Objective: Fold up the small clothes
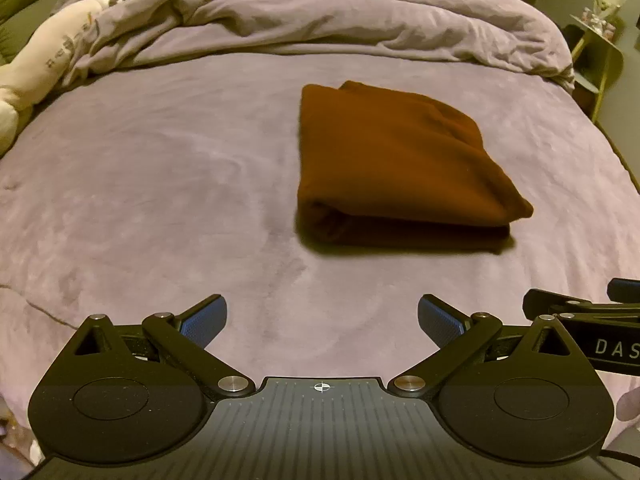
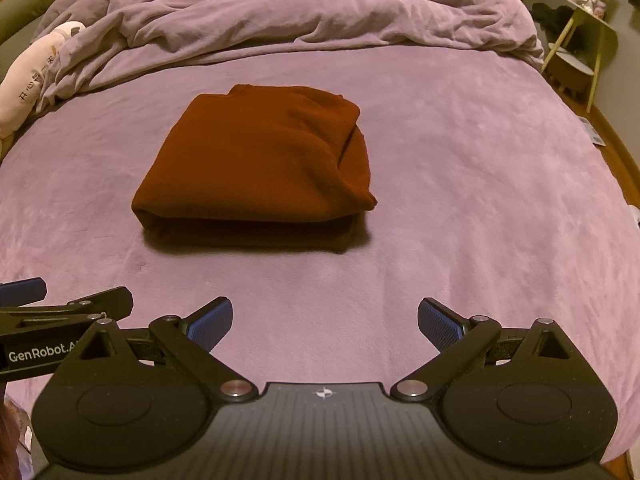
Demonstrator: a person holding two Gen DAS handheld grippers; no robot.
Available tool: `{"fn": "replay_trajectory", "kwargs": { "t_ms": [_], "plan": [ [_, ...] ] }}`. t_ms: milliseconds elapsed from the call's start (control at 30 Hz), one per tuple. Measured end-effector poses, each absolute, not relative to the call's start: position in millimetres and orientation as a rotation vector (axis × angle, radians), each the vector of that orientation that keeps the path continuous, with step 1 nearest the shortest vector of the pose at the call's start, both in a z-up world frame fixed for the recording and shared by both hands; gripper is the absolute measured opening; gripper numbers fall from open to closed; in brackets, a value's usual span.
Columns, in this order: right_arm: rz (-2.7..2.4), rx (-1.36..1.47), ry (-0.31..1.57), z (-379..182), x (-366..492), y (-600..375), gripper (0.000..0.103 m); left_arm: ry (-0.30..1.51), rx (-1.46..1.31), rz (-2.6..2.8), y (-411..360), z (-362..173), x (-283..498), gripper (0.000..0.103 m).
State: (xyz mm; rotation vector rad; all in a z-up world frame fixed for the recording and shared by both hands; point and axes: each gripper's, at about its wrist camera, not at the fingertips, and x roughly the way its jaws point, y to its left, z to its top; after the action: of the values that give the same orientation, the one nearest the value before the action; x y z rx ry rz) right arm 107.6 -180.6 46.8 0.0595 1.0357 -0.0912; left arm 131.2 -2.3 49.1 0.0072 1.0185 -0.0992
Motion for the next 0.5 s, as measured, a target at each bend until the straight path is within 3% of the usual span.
{"fn": "replay_trajectory", "kwargs": {
  "t_ms": [500],
  "plan": [
    [-0.097, 0.066, 1.04, 45.4, 106.2, -184.3, 0.099, 1.017, 0.004, -0.086, -4.8, 48.8, 129.2, 0.103]
  ]
}}
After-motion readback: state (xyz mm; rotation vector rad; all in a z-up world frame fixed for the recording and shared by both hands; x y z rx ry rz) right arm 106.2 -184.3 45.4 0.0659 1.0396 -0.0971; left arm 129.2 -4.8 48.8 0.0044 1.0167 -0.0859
